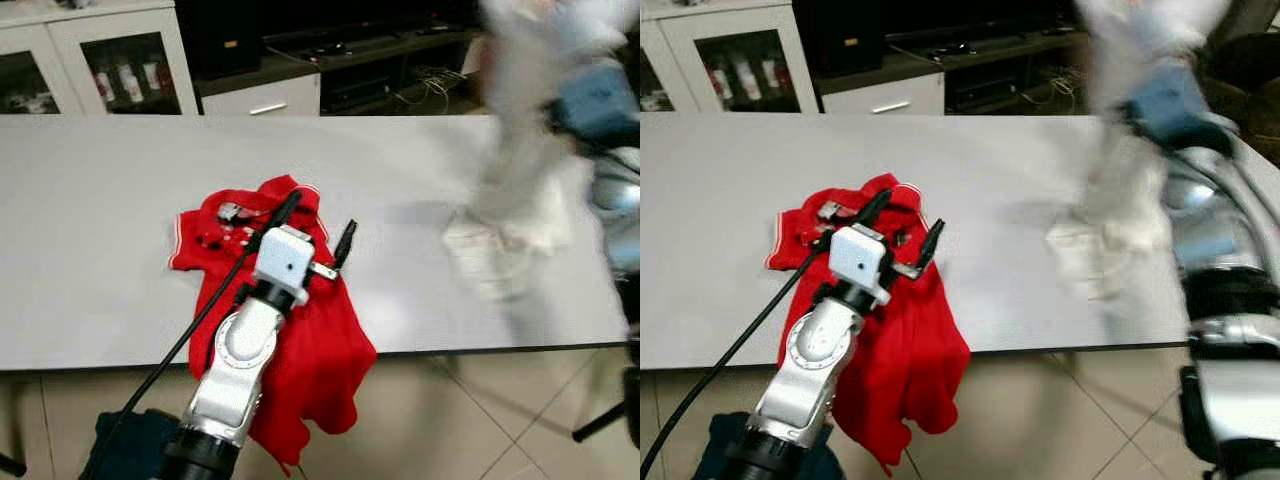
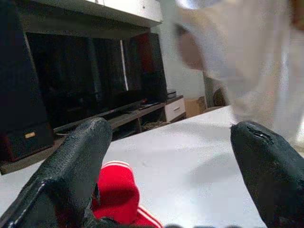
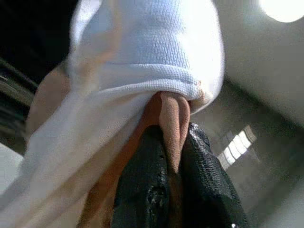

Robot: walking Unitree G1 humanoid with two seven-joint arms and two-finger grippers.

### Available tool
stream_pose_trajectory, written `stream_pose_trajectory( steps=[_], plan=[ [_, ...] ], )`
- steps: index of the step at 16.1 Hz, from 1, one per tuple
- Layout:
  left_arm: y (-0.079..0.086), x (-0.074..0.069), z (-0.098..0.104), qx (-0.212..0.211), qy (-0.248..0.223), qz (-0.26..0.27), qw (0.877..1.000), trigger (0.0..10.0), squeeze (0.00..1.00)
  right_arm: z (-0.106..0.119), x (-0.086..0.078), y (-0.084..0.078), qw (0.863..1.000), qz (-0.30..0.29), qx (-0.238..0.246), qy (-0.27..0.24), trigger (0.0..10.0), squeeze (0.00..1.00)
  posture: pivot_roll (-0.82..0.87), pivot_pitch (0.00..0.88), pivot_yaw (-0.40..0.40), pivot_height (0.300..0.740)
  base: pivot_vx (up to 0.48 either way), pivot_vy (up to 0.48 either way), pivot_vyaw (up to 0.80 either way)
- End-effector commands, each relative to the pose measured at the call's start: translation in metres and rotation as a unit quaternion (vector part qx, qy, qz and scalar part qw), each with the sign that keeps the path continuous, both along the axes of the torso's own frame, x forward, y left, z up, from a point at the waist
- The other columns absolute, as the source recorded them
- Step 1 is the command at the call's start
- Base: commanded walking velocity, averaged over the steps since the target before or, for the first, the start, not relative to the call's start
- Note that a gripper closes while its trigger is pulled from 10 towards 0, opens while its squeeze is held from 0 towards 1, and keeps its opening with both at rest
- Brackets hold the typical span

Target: Hang hanger

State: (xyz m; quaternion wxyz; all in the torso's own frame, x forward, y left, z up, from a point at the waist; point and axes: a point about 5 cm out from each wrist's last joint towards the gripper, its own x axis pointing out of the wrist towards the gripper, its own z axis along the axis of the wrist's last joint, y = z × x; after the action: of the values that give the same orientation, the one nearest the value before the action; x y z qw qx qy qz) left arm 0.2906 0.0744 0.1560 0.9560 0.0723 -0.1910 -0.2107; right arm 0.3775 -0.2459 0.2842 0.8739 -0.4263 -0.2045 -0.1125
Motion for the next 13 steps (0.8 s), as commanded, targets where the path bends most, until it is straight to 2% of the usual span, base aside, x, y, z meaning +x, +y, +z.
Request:
stream_pose_trajectory(
  steps=[1, 3, 4, 6, 10, 11, 13],
  plan=[
    [-0.001, -0.002, 0.002, 0.003, -0.003, -0.001, 1.000, 10.0, 0.00, -0.015, 0.002, 0.023, 0.997, 0.061, -0.045, 0.032, 10.0, 0.00, 0.07, 0.040, -0.013, 0.740, 0.000, 0.000, 0.00],
    [-0.001, -0.003, 0.002, 0.005, -0.003, 0.002, 1.000, 10.0, 0.00, -0.068, 0.000, 0.045, 0.985, 0.102, -0.066, 0.120, 10.0, 0.00, 0.09, 0.045, -0.017, 0.740, 0.000, 0.000, 0.00],
    [-0.001, -0.003, 0.002, 0.006, -0.003, 0.002, 1.000, 10.0, 0.00, -0.075, -0.001, 0.046, 0.984, 0.104, -0.070, 0.131, 10.0, 0.00, 0.09, 0.045, -0.017, 0.740, 0.000, 0.000, 0.00],
    [0.001, -0.005, 0.001, 0.012, -0.003, -0.001, 1.000, 10.0, 0.00, -0.124, -0.017, 0.046, 0.967, 0.126, -0.085, 0.207, 10.0, 0.00, 0.09, 0.046, -0.008, 0.740, 0.000, 0.000, 0.00],
    [0.001, -0.004, 0.003, 0.016, -0.005, -0.006, 1.000, 10.0, 0.00, -0.144, -0.043, 0.022, 0.958, 0.139, -0.079, 0.237, 10.0, 0.00, 0.07, 0.048, 0.010, 0.740, 0.000, 0.000, 0.00],
    [0.001, -0.004, 0.003, 0.018, -0.006, -0.009, 1.000, 10.0, 0.00, -0.146, -0.053, 0.013, 0.957, 0.144, -0.080, 0.238, 10.0, 0.00, 0.06, 0.050, 0.016, 0.740, 0.000, 0.000, 0.00],
    [-0.002, -0.003, 0.003, 0.021, -0.007, -0.017, 1.000, 10.0, 0.00, -0.149, -0.084, 0.006, 0.942, 0.206, -0.097, 0.248, 10.0, 0.00, 0.04, 0.055, 0.027, 0.740, 0.000, 0.000, 0.00]
  ],
)
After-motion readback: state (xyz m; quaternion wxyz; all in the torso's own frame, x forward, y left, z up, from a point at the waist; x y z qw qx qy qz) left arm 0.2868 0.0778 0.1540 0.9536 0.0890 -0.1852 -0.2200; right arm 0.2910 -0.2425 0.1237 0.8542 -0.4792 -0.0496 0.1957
